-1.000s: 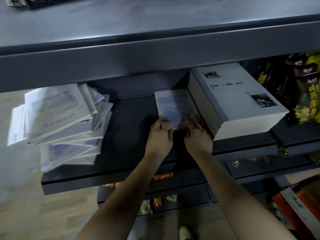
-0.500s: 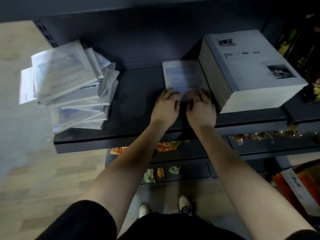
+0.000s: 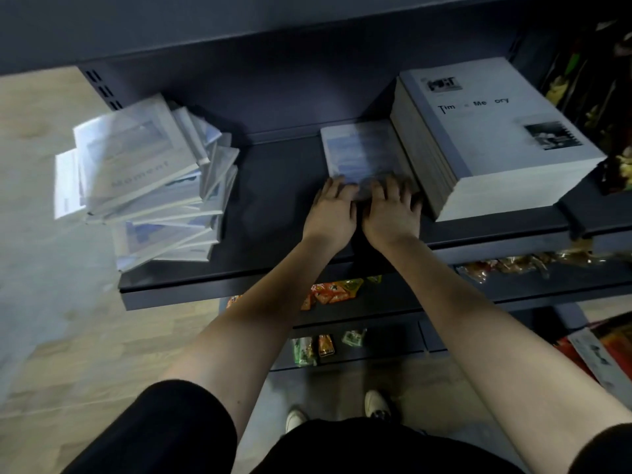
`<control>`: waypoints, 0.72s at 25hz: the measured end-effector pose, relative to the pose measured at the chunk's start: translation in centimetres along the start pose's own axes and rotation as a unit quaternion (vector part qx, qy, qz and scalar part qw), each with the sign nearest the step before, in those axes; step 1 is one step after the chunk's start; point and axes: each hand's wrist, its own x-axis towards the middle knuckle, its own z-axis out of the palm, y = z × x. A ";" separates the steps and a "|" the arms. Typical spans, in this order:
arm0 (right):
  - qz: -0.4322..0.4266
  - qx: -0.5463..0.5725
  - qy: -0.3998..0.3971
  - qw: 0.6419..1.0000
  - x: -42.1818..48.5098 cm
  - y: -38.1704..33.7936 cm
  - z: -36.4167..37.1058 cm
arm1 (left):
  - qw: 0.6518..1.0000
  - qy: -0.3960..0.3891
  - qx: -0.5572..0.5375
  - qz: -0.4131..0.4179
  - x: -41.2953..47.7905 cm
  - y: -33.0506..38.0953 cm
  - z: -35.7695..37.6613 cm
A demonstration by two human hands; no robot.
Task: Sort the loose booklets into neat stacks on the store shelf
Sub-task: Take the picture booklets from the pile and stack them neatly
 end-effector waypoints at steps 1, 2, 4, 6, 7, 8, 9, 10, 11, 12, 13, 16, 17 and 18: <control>0.001 0.001 0.003 1.000 0.0 -0.7 -0.3 | 1.000 -0.016 0.022 0.004 0.1 0.0 -0.4; -0.011 0.005 0.013 1.000 0.0 -1.4 -0.7 | 0.998 -0.018 0.056 0.014 0.0 -0.1 -0.9; -0.060 0.024 0.050 0.997 0.2 -2.9 -1.3 | 0.991 0.040 0.115 0.057 -0.3 -0.5 -2.9; -0.109 0.061 0.093 0.988 0.6 -4.8 -2.2 | 0.979 0.122 0.137 0.084 -0.8 -1.3 -6.1; -0.133 0.078 0.109 0.982 0.8 -6.1 -2.6 | 0.973 0.156 0.145 0.083 -1.0 -1.8 -7.9; -0.156 0.091 0.121 0.976 1.0 -7.5 -3.1 | 0.968 0.181 0.157 0.074 -1.3 -2.4 -9.5; -0.181 0.099 0.133 0.969 1.1 -9.0 -3.6 | 0.963 0.200 0.171 0.061 -1.7 -3.1 -11.1; -0.205 0.104 0.143 0.963 1.2 -10.5 -3.9 | 0.958 0.216 0.181 0.045 -2.0 -3.8 -12.4; -0.228 0.107 0.148 0.956 1.2 -11.9 -4.2 | 0.956 0.225 0.188 0.028 -2.5 -4.6 -13.5; -0.254 0.106 0.147 0.950 1.0 -13.5 -4.4 | 0.955 0.221 0.197 -0.001 -3.3 -5.6 -14.6; -0.281 0.103 0.144 0.943 0.8 -14.9 -4.4 | 0.956 0.209 0.203 -0.035 -4.2 -6.6 -15.4; -0.357 0.067 0.106 0.926 -0.2 -18.9 -4.2 | 0.946 0.199 0.219 -0.131 -7.0 -9.9 -17.4; -0.379 0.049 0.093 0.919 -0.5 -20.1 -4.0 | 0.943 0.196 0.220 -0.153 -7.9 -10.8 -17.9; -0.400 0.030 0.082 0.912 -0.8 -21.1 -3.8 | 0.943 0.186 0.216 -0.173 -8.9 -11.7 -18.3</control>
